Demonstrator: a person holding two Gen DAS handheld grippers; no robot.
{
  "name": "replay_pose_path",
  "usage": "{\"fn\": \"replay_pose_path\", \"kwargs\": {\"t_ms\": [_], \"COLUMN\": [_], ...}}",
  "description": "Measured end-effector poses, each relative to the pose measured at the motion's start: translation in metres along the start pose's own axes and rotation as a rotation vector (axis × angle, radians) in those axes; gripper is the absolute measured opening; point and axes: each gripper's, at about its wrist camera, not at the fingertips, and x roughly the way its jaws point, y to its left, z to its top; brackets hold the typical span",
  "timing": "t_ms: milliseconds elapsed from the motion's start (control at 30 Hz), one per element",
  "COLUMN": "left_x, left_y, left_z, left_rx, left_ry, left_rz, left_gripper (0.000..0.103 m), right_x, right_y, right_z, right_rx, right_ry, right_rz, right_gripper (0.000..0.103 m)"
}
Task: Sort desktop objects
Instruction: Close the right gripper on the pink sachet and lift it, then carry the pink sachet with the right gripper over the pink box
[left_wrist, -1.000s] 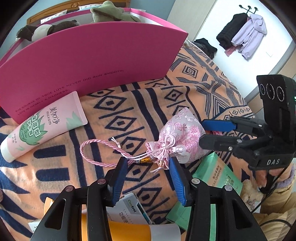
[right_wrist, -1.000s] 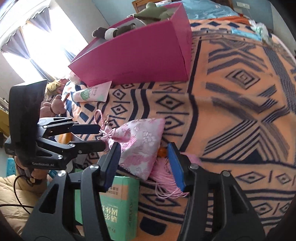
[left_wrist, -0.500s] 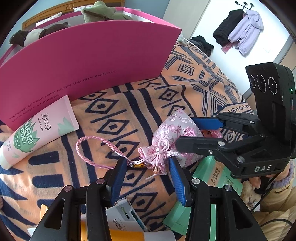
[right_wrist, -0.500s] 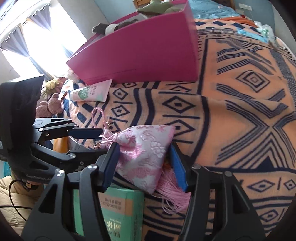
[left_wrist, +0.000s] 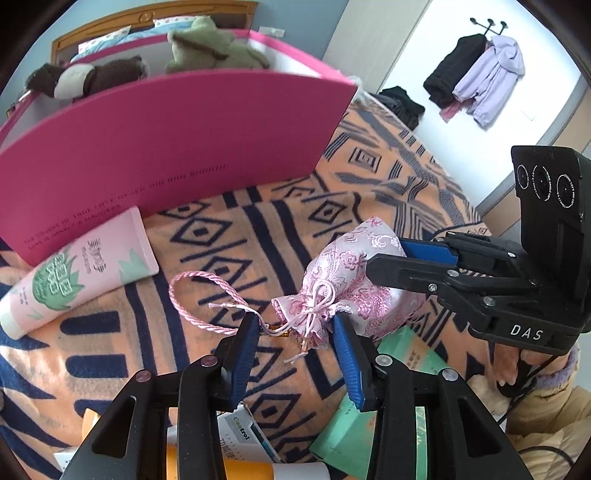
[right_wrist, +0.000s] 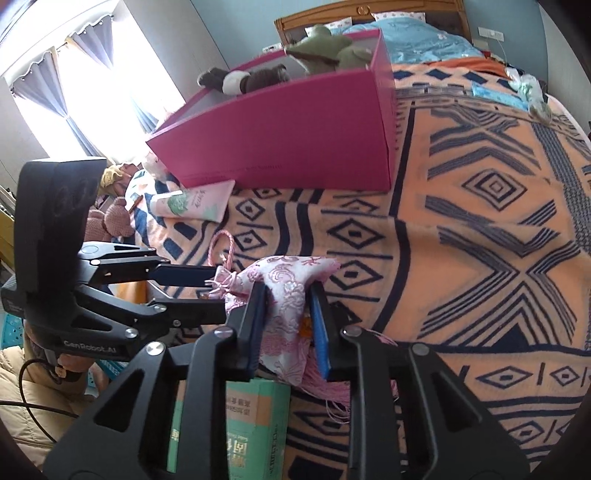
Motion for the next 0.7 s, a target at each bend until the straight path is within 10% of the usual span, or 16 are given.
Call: {"fn": "replay_pose_path", "kwargs": {"t_ms": [700], "left_x": [-0.047], "left_y": [-0.004], "left_z": [0.02], "left_rx": [0.036], "left_ry": [-0.14], "left_rz": [0.004], "left_gripper": [0.042], "right_x": [-0.037], "right_y": [0.028], "right_z": [0.034], "right_rx": [-0.093], "right_ry": [-0.135], "right_rz": [0.021], "right_gripper": [0.026]}}
